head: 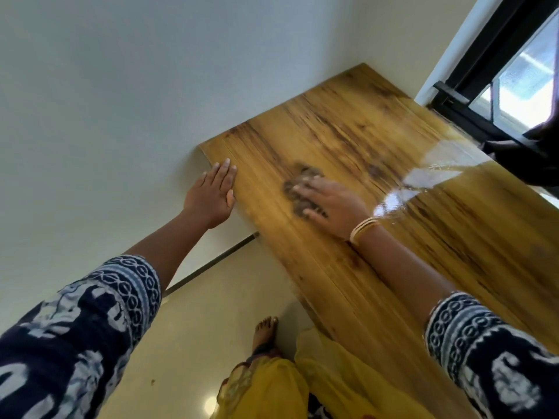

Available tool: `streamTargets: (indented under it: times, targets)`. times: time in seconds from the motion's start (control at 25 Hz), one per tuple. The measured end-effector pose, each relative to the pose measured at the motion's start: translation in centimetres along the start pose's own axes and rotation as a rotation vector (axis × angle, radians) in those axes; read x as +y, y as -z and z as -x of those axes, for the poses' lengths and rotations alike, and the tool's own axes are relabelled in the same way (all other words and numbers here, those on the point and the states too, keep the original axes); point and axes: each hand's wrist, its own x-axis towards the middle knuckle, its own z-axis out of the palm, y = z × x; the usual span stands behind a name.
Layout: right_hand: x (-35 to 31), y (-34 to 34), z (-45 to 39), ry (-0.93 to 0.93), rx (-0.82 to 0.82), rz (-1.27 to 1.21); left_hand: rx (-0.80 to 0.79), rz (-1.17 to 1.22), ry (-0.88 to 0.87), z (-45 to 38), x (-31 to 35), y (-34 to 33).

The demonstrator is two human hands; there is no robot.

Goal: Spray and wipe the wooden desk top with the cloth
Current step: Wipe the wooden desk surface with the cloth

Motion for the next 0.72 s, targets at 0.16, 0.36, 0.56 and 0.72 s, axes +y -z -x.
streamTargets:
  times: [0.16,0.36,0.56,0.72]
  targets:
    - [7.4,0.8,2.4,-0.76,0.142,-0.016,-0.017,-0.072,0.006,0.2,-0.2,-1.0]
    - [0.3,0.0,-3.8,-0.651,0.045,0.048,-0.042,-0.166,-0.135,-1.4,-2.6,0.2]
    - [-10.5,-1.8,-5.8,0.099,-0.109,0.07,-0.154,-0.212,-0.24,-2.7,-4.5,2.1]
    - [-5.0,-1.0,-6.7,0.091,-0.05,0.024,-0.211,-0.162,-0.236,-2.5,-4.3,2.6]
